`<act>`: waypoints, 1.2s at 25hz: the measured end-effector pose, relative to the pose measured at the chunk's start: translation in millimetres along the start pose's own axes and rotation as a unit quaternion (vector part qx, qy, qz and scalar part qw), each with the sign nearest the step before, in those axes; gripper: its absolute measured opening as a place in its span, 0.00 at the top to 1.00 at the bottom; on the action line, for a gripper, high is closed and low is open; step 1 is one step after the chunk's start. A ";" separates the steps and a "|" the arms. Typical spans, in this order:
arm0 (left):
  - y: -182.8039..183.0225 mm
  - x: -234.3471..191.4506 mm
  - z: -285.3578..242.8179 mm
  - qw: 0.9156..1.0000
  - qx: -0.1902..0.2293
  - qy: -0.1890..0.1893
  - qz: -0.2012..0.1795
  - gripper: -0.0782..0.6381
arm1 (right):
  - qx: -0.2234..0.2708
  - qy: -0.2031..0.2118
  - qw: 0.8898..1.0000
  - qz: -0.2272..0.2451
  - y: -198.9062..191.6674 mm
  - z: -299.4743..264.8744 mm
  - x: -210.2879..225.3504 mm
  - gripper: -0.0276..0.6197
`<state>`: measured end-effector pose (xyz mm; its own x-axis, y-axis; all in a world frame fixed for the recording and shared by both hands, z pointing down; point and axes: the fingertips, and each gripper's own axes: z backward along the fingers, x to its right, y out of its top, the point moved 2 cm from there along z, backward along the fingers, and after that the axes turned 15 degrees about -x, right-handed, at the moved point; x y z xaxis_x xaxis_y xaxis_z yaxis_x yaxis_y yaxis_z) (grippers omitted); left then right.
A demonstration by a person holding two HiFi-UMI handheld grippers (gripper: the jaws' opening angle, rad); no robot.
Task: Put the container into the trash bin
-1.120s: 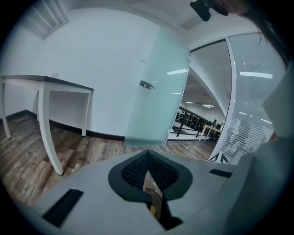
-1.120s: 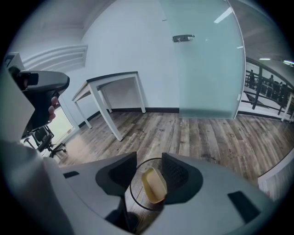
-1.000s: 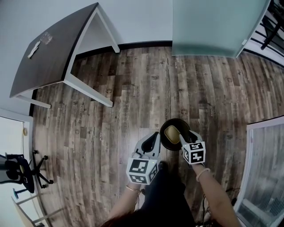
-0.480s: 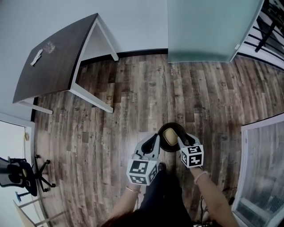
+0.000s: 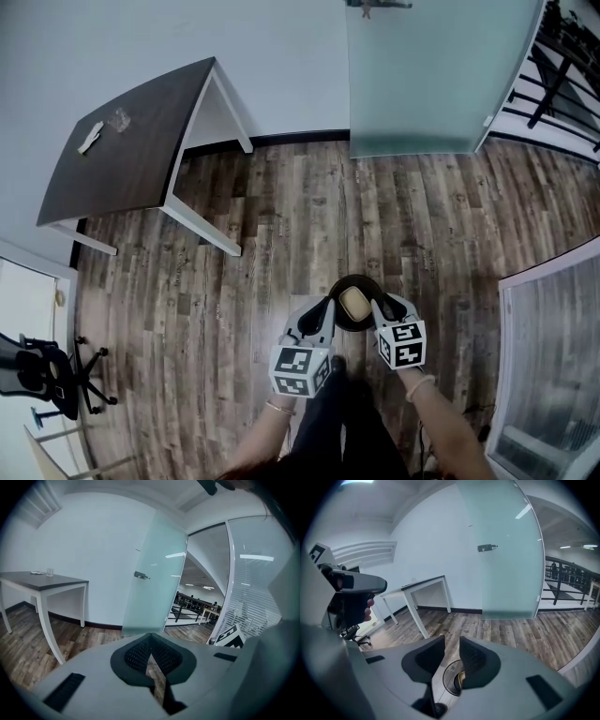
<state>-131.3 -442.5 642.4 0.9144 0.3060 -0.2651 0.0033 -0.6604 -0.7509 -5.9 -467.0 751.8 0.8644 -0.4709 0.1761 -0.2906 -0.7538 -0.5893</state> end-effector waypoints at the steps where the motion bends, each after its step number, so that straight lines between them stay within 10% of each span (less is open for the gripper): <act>1: 2.7 5.7 6.4 1.000 0.001 0.000 -0.001 0.87 | 0.007 -0.001 1.000 0.003 2.5 11.0 -1.8 0.80; 30: 60.4 179.2 177.9 0.996 0.076 0.011 -0.049 0.87 | 0.182 -0.018 0.983 0.003 21.5 293.1 -23.0 0.95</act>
<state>-39.3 -305.5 441.9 0.9215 0.3474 -0.1737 0.0332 -0.5160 -0.8560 88.2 -338.1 504.0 0.8792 -0.4529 0.1483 -0.1345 -0.5344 -0.8345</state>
